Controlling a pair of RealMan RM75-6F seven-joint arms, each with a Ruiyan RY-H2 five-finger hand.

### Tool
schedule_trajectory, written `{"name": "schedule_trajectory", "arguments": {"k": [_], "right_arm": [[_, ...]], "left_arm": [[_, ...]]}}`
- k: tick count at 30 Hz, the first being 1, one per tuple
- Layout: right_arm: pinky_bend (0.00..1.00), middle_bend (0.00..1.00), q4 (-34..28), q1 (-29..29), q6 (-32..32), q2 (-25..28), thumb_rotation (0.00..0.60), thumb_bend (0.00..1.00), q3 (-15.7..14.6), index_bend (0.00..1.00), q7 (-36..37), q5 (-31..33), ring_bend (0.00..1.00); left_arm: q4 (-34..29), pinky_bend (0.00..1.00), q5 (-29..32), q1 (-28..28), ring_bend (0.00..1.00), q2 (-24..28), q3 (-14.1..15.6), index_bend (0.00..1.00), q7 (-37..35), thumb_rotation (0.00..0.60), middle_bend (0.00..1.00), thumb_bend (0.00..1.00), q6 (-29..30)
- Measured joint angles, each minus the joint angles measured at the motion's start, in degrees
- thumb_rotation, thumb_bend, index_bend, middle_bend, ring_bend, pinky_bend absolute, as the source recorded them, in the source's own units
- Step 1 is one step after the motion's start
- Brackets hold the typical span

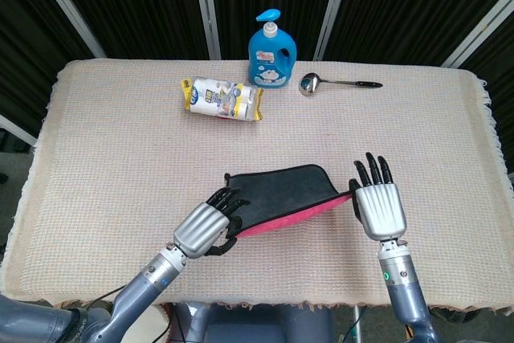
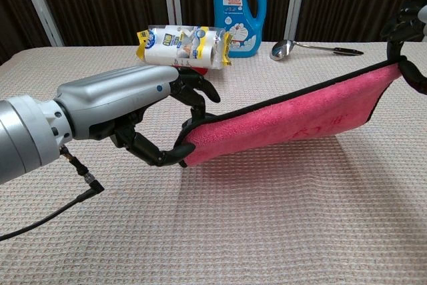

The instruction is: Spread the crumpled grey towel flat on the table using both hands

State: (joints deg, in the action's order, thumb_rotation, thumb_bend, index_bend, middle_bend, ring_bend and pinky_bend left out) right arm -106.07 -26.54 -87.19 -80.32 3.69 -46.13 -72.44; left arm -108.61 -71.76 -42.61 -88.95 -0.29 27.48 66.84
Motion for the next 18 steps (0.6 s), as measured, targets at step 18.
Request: {"name": "schedule_trajectory", "arguments": {"k": [18], "right_arm": [[0.13,0.23,-0.9,2.6,1.5,-0.8,0.600,0.64,-2.1,0.68,-2.2,-1.2,0.09]], "left_arm": [[0.3,0.07,-2.1,2.6,0.00,-1.3,1.8,0.62,0.9,0.600,0.15,0.58,-0.9]]}}
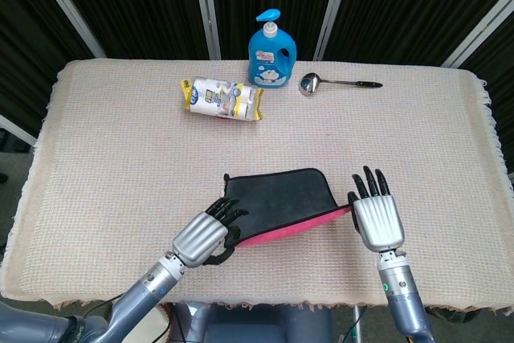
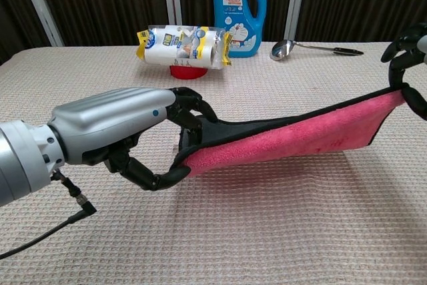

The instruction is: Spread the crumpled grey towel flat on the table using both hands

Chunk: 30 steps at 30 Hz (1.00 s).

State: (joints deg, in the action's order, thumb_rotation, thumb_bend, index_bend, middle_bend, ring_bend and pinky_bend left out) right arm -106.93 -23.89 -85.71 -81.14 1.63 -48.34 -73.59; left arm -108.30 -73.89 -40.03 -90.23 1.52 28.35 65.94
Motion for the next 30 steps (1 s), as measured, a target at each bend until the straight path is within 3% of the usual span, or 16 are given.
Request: {"name": "schedule_trajectory", "arguments": {"k": [30], "right_arm": [[0.13,0.23,3.4,3.9,3.6,-2.5,0.600,0.64,-3.3,0.68,0.2,-2.8,0.09]], "left_arm": [[1.8,0.07,-0.3,2.9,0.00,-5.1,2.4,0.62,3.8,0.600,0.14,0.55,-2.8]]}}
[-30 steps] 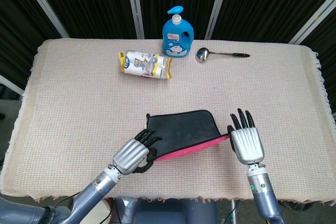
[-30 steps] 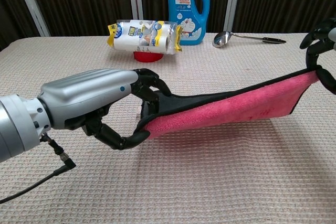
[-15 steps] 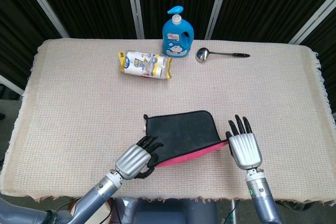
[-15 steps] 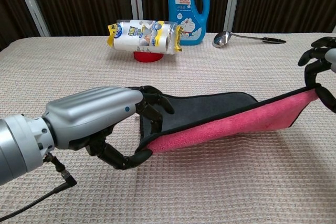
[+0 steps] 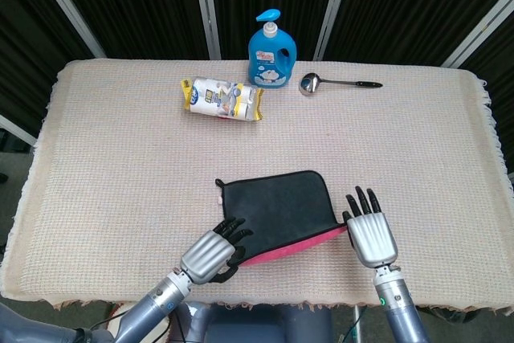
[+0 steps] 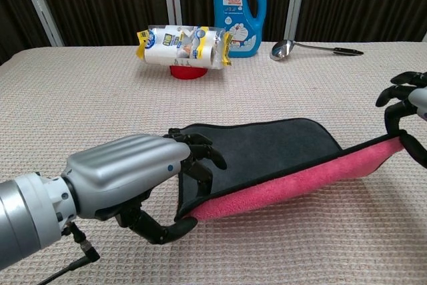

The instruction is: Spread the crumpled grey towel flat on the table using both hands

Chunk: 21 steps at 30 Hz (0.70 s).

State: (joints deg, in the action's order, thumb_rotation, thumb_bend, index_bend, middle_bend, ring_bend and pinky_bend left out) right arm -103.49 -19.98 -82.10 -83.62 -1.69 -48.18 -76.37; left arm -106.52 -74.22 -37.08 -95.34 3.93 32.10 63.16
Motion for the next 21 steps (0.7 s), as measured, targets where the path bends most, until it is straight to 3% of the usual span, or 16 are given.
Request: {"name": "schedule_trajectory", "arguments": {"k": [13,18,21], "right_arm": [[0.13,0.23,0.6,1.0,1.6,-0.6,0.600,0.64,-0.5,0.67,-0.3,-0.3,0.09],[0.13,0.23,0.6,1.3,2.3,-0.8,0.600,0.64,-0.8,0.58,-0.9,-0.1,0.08],[0.13,0.23,0.5,1.5,2.5,-0.8,0.600,0.64,-0.8,0.46,-1.1,-0.2,0.07]], "left_arm": [[1.0,0.07,0.5,1.1,0.00,-1.4,1.2,0.56,1.3,0.600,0.11,0.50,-1.3],[0.9,0.07,0.7,1.4,0.00,-1.4,1.6,0.49,1.8,0.600,0.10,0.46,-2.0],[0.9,0.06,0.7,1.5,0.00,-1.3,1.6,0.42,1.9,0.600,0.08,0.42,-2.2]]}}
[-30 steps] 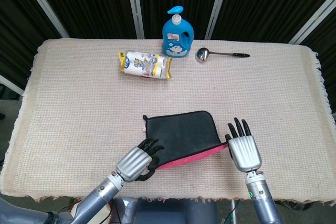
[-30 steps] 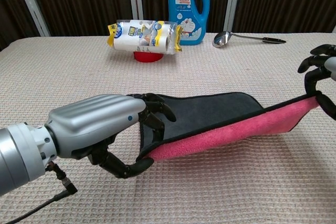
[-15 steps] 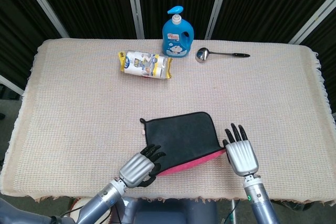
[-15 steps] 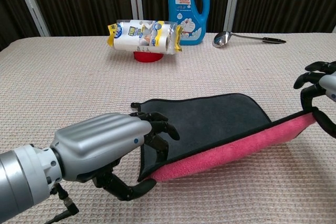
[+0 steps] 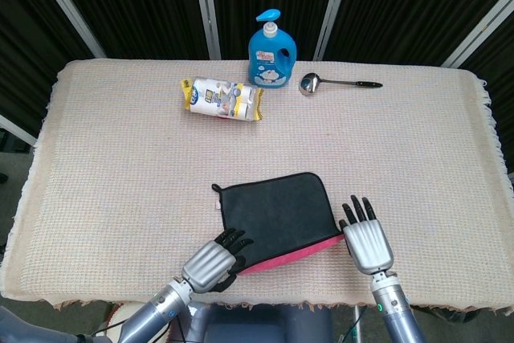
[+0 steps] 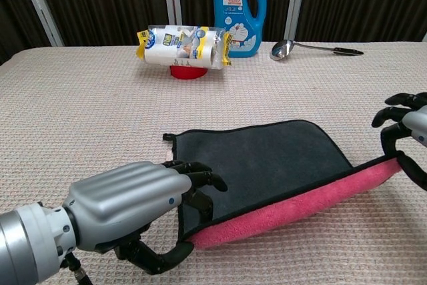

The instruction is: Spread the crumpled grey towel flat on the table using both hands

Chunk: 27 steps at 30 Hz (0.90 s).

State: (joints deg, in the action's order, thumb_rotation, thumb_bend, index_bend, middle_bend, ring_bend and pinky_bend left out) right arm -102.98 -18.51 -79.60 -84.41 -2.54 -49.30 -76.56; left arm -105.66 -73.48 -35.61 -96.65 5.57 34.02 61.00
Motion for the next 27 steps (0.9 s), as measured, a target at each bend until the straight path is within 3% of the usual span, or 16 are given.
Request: {"name": "schedule_trajectory", "arguments": {"k": [5,12,23,27], "right_arm": [[0.12,0.20,-0.6,0.2,0.3,0.3,0.600,0.64,-0.2,0.27,-1.1,-0.2,0.04],[0.10,0.15,-1.8,0.4,1.0,0.4,0.600,0.63,-0.3,0.09,-3.5,0.5,0.01],[0.07,0.12,-3.8,0.9,0.0,1.2,0.600,0.63,0.1,0.06,-6.5,0.0,0.00],[0.07,0.12,-4.6,1.2,-1.2,2.0,0.600,0.63,0.8,0.06,-5.4,-0.7,0.00]], "left_arm": [[-0.4,0.05,0.0,-0.1,0.00,0.6,0.1,0.28,0.0,0.600,0.06,0.35,-0.7],[-1.2,0.05,-0.4,-0.2,0.00,1.6,0.2,0.18,-0.4,0.600,0.04,0.31,-1.7],[-2.3,0.05,-0.5,-0.1,0.00,3.6,-0.6,0.12,-1.8,0.600,0.04,0.31,-2.0],[-2.8,0.05,0.0,-0.1,0.00,5.7,-1.3,0.07,-2.8,0.600,0.04,0.35,-2.0]]}}
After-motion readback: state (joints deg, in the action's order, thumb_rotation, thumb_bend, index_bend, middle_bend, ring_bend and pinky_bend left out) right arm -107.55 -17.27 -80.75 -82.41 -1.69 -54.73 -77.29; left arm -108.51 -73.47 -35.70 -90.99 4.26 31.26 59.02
